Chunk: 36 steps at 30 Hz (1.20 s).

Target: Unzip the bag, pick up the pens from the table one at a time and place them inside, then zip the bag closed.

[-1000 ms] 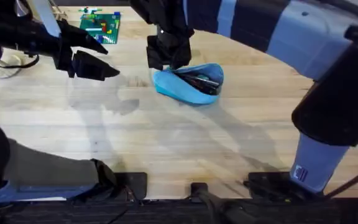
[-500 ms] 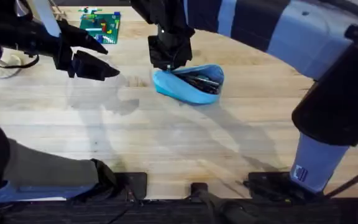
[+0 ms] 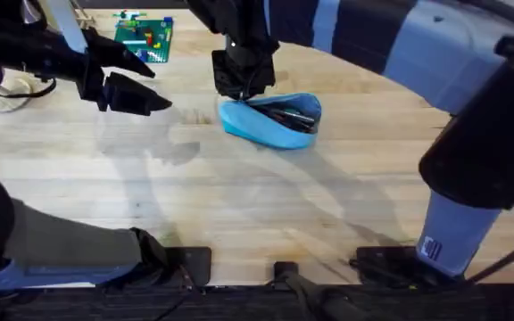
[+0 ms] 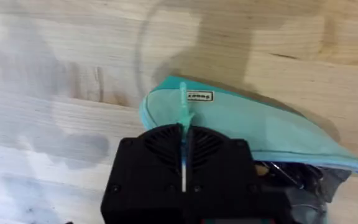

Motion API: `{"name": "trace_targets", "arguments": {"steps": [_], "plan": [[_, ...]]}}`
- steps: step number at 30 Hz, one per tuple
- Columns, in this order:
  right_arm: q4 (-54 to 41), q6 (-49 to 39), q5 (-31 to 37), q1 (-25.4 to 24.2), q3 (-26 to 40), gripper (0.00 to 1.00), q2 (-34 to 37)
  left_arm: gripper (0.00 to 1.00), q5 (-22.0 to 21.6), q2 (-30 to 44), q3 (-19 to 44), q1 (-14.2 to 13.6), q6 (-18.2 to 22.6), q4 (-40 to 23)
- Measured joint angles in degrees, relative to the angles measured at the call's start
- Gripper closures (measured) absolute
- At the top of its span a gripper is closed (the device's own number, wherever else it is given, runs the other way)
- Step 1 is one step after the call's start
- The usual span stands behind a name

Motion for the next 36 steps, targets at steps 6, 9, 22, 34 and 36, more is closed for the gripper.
{"name": "trace_targets", "arguments": {"steps": [6,9,22,34,36], "plan": [[-0.04,-0.04,0.0,0.0,1.26,0.971,0.0,0.006,0.0,0.01,0.0,0.0,0.0,0.0],[-0.2,-0.05,0.0,0.0,1.88,0.971,0.0,0.006,0.0,0.01,0.0,0.0,0.0,0.0],[-0.5,-2.86,0.2,0.0,3.37,0.971,-0.07,0.006,0.0,-0.01,0.0,0.0,0.0,0.02],[-0.48,-3.3,1.5,0.0,3.45,0.971,-0.05,0.007,3.69,-0.01,-7.73,0.0,9.66,2.84],[-0.48,-3.28,1.64,0.0,3.45,0.971,-0.07,0.006,5.28,-0.01,-9.94,0.0,11.51,5.27]]}}
